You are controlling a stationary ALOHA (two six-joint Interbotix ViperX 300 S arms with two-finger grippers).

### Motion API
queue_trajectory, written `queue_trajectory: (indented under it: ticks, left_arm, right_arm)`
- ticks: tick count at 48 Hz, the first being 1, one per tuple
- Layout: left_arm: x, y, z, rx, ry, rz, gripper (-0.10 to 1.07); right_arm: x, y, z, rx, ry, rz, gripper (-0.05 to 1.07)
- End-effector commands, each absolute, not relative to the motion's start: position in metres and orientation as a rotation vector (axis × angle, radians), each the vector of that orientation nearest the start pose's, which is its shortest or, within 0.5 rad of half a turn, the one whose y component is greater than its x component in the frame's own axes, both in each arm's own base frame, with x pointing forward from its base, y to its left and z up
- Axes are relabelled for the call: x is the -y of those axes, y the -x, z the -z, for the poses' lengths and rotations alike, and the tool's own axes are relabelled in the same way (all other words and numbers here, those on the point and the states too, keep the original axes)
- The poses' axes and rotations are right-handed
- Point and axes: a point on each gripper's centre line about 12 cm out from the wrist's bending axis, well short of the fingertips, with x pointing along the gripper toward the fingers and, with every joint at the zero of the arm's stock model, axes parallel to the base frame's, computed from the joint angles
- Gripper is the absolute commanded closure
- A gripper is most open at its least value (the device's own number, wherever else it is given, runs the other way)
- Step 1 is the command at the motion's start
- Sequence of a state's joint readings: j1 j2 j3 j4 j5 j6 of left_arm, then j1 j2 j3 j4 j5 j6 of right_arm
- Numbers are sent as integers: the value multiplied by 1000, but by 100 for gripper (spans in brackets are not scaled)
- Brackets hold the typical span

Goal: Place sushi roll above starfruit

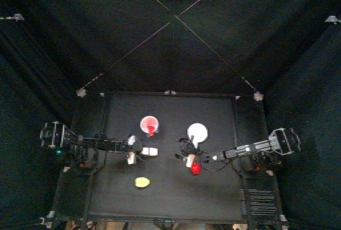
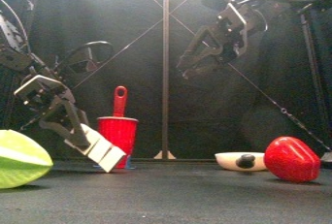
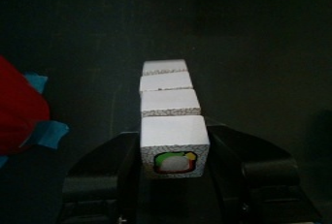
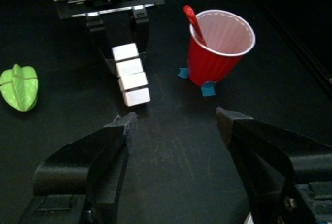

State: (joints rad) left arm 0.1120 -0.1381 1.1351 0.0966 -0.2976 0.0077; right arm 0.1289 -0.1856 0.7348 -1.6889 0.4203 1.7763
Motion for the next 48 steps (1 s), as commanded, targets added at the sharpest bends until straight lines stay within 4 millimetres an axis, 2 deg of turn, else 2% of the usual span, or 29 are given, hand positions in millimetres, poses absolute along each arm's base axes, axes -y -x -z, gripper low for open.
queue_trajectory:
  ticks: [1, 21, 38, 48]
  left_arm:
    - [-29, -277, -107, -691, -50, -48, 34]
    - [-31, -273, -107, -735, -45, -59, 30]
    - [-32, -274, -108, -732, -44, -61, 9]
    - [-32, -275, -109, -729, -46, -62, 6]
  right_arm:
    - [2, -358, -234, -443, 54, 303, 6]
    - [3, -358, -232, -450, 37, 310, 6]
    - [3, -358, -232, -452, 36, 310, 6]
    - [3, -358, -231, -455, 35, 311, 6]
